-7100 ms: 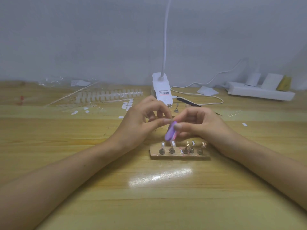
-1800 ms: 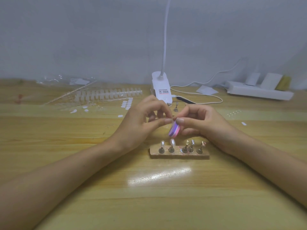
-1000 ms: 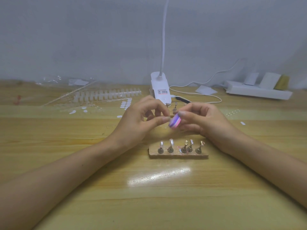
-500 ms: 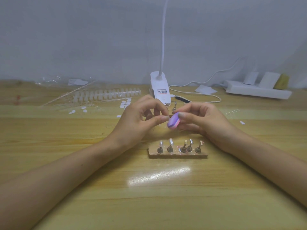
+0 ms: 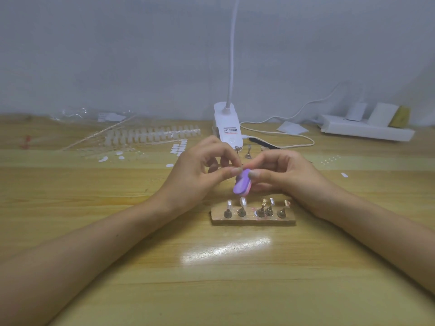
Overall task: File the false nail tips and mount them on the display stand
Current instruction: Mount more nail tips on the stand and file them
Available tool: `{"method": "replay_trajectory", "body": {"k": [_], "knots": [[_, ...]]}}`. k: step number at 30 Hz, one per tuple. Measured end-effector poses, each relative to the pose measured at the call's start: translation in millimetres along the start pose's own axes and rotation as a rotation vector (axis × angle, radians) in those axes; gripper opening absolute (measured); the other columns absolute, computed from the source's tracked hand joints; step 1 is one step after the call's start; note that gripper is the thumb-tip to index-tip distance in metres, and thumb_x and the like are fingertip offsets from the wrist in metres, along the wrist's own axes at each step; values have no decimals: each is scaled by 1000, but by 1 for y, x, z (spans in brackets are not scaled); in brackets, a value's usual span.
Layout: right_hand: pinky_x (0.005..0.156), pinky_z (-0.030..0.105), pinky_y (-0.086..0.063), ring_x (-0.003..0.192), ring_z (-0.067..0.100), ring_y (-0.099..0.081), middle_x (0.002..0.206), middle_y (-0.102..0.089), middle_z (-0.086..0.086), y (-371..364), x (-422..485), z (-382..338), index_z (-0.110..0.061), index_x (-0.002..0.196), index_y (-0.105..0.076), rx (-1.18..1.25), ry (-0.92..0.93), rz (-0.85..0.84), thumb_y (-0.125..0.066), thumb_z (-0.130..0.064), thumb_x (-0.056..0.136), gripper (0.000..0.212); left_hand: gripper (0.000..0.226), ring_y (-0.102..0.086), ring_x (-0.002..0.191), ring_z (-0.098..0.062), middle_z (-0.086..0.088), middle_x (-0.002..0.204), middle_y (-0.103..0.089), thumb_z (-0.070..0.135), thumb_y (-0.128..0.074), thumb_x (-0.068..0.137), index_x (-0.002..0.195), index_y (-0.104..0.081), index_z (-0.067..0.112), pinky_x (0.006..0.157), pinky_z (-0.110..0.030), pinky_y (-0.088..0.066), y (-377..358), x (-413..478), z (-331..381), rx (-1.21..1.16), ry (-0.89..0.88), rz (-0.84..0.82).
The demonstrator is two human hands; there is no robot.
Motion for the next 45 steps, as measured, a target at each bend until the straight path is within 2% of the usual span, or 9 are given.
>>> {"method": "replay_trajectory", "body": {"k": [12,16,20,25,30,33,36,39,45], "knots": [[80,27,-58,95,22,-74,100,-76,9,1,0,1,-13,96,-75,-31,-1,-52,-73,-18,82,15,7,-48,69,-7,-6,86,-58,10,-73,86,82,-70,15,69,-15,-39,0,0,-1,15,10,-3],[78,24,-59,89,21,-75,97,-77,13,8,2,2,-5,98,-71,118,13,112,-70,-12,81,19,4,-47,67,-7,-8,88,-58,12,-73,85,83,-71,15,69,-18,-42,1,-1,1,-5,7,-1],[80,27,-59,93,22,-74,99,-76,11,1,-2,2,-13,95,-75,-12,10,-40,-73,-17,80,16,7,-46,69,-6,-9,88,-58,9,-73,86,83,-70,15,68,-21,-42,0,-1,3,8,12,-8],[79,20,-57,92,17,-74,99,-76,13,23,0,-2,-1,103,-65,239,46,250,-66,-14,82,25,5,-43,66,-15,-4,89,-58,18,-76,84,81,-72,18,67,-17,-40,0,-2,2,-21,62,-23],[82,34,-61,95,30,-74,103,-75,16,40,-12,-4,-3,99,-65,-78,-30,164,-73,-9,84,18,15,-44,64,-9,11,78,-59,42,-73,72,74,-73,27,68,-15,-42,1,-3,1,-92,148,21],[59,20,-51,75,18,-69,96,-76,3,43,-13,-8,-12,97,-68,-290,-103,134,-77,-10,82,18,14,-44,65,-5,12,76,-61,42,-72,71,70,-71,29,66,-12,-41,2,-2,2,-153,192,9],[59,15,-42,69,6,-57,92,-73,-19,45,-11,-14,-25,93,-71,-582,-119,112,-81,-14,80,20,16,-48,68,-7,14,75,-64,41,-71,72,71,-71,25,66,-11,-41,3,-1,3,-194,214,-5],[62,9,-38,71,-1,-52,87,-64,-34,32,-17,-32,-31,95,-72,-760,99,165,-83,-18,78,23,20,-53,74,-13,12,77,-67,38,-71,74,76,-72,18,69,-15,-43,1,-1,7,-250,204,-41],[66,26,-52,76,16,-67,94,-63,-6,-15,-35,-65,-13,103,-74,-771,511,-5,-79,-20,78,27,8,-59,70,3,14,75,-68,29,-69,80,77,-72,23,64,-6,-43,-4,-2,22,-391,167,-155]]}}
Point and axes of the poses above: each hand's wrist, its own x-axis towards the middle knuckle, its own y-axis out of the back of the hand, z = x × y, the point moved 3 cm from there along x, towards the middle knuckle
